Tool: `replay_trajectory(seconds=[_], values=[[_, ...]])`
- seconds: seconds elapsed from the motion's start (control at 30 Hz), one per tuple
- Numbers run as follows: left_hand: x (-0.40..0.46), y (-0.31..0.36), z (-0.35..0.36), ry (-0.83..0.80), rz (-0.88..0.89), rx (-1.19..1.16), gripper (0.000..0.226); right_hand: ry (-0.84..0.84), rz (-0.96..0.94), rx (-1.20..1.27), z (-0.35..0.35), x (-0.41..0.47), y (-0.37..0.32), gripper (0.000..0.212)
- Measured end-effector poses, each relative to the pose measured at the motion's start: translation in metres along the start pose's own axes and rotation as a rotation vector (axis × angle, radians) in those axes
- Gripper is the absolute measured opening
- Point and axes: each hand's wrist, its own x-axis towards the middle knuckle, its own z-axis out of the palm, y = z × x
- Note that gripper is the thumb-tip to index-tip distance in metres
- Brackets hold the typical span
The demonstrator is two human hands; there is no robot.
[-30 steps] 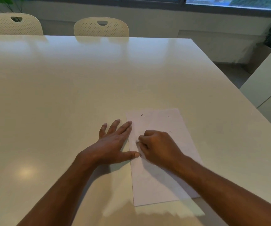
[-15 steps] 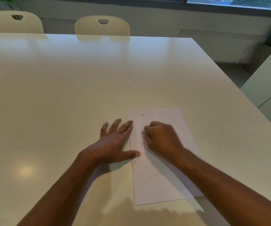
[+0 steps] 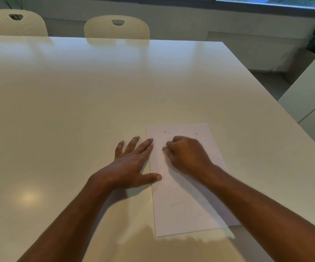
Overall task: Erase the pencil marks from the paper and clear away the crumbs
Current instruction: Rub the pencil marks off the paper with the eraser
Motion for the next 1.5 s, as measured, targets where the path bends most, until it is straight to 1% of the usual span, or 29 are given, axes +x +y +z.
replay_trajectory(seconds=[0.07, 0.1, 0.17, 0.2, 0.23, 0.3, 0.37, 0.4, 0.5, 0.53, 0.57, 0.67, 0.7, 0.73, 0.8, 0.83, 0.87, 0.97, 1.0, 1.03, 1.1, 1.17, 1.2, 1.27, 1.3, 1.33, 1.4, 1.47, 1.5], values=[[0.000, 0.000, 0.001, 0.001, -0.001, -0.002, 0.105, 0.022, 0.062, -0.023, 0.000, 0.003, 0.005, 0.025], [0.000, 0.000, 0.000, -0.002, 0.000, -0.004, 0.105, 0.009, 0.027, -0.019, 0.002, -0.001, -0.004, 0.022], [0.000, 0.000, 0.000, -0.006, 0.001, -0.003, 0.105, -0.093, -0.105, 0.050, -0.001, -0.017, -0.030, 0.016], [0.001, 0.000, 0.000, -0.005, 0.000, -0.001, 0.105, -0.132, -0.135, 0.073, -0.003, -0.021, -0.033, 0.016], [0.001, -0.001, 0.001, -0.001, -0.001, 0.002, 0.106, -0.132, -0.112, 0.062, -0.004, -0.018, -0.028, 0.018], [0.002, -0.001, 0.001, 0.004, -0.004, 0.005, 0.106, -0.019, 0.017, -0.017, -0.002, 0.001, -0.003, 0.023], [0.001, -0.001, 0.002, 0.006, -0.004, 0.003, 0.106, 0.027, 0.101, -0.049, -0.001, 0.006, 0.010, 0.024], [0.001, 0.000, 0.001, 0.007, -0.001, 0.000, 0.106, 0.016, 0.072, -0.044, 0.000, 0.002, 0.004, 0.022], [0.001, 0.000, 0.000, -0.008, 0.000, -0.001, 0.106, -0.127, -0.108, 0.057, -0.003, -0.021, -0.030, 0.015], [0.001, 0.000, -0.001, -0.012, -0.002, 0.002, 0.106, -0.146, -0.100, 0.050, -0.004, -0.021, -0.028, 0.018], [0.001, 0.000, -0.001, -0.014, -0.004, 0.008, 0.106, -0.121, -0.050, 0.015, -0.004, -0.015, -0.020, 0.022], [0.000, 0.001, 0.000, -0.011, -0.009, 0.007, 0.105, 0.021, 0.151, -0.065, -0.002, 0.004, 0.013, 0.029], [-0.001, 0.001, 0.000, -0.012, -0.010, 0.005, 0.105, 0.033, 0.145, -0.060, 0.000, 0.001, 0.011, 0.027], [-0.001, 0.001, 0.000, -0.015, -0.010, 0.004, 0.106, 0.015, 0.093, -0.043, 0.002, -0.004, 0.000, 0.024], [0.000, 0.001, 0.000, -0.029, -0.012, 0.002, 0.110, -0.092, -0.049, 0.029, 0.003, -0.020, -0.026, 0.019], [0.001, 0.001, 0.000, -0.032, -0.012, 0.004, 0.112, -0.128, -0.076, 0.039, 0.002, -0.023, -0.028, 0.019], [0.001, 0.000, -0.001, -0.031, -0.012, 0.007, 0.112, -0.127, -0.053, 0.022, 0.000, -0.019, -0.023, 0.021], [-0.001, 0.001, -0.001, -0.027, -0.011, 0.009, 0.106, 0.029, 0.163, -0.052, 0.000, 0.007, 0.013, 0.025], [-0.001, 0.001, -0.001, -0.025, -0.009, 0.006, 0.105, 0.054, 0.190, -0.060, 0.000, 0.008, 0.015, 0.025], [-0.001, 0.001, -0.001, -0.025, -0.007, 0.002, 0.105, 0.060, 0.167, -0.051, 0.003, 0.006, 0.008, 0.023], [0.000, 0.000, -0.001, -0.026, -0.001, -0.005, 0.105, -0.005, 0.027, 0.016, 0.007, -0.007, -0.020, 0.017], [0.001, 0.000, 0.000, -0.026, 0.000, 0.001, 0.105, -0.066, -0.053, 0.047, 0.007, -0.014, -0.027, 0.021], [0.001, 0.000, -0.001, -0.021, -0.005, 0.007, 0.105, -0.060, -0.017, 0.028, 0.006, -0.008, -0.019, 0.025], [0.001, 0.000, -0.001, -0.022, -0.011, 0.015, 0.105, 0.015, 0.137, -0.028, 0.004, 0.011, 0.008, 0.029], [0.000, 0.000, 0.000, -0.022, -0.013, 0.017, 0.105, 0.047, 0.217, -0.042, 0.002, 0.015, 0.018, 0.028], [0.000, 0.000, 0.000, -0.022, -0.014, 0.017, 0.106, 0.074, 0.248, -0.058, 0.002, 0.014, 0.020, 0.026], [0.000, -0.001, 0.000, -0.025, -0.016, 0.016, 0.108, 0.053, 0.164, -0.051, 0.004, 0.001, 0.000, 0.018], [0.001, -0.001, 0.000, -0.039, -0.017, 0.020, 0.113, -0.060, 0.018, 0.023, 0.004, -0.022, -0.030, 0.016], [0.001, -0.001, 0.000, -0.041, -0.016, 0.022, 0.115, -0.103, -0.012, 0.044, 0.002, -0.029, -0.032, 0.019]])
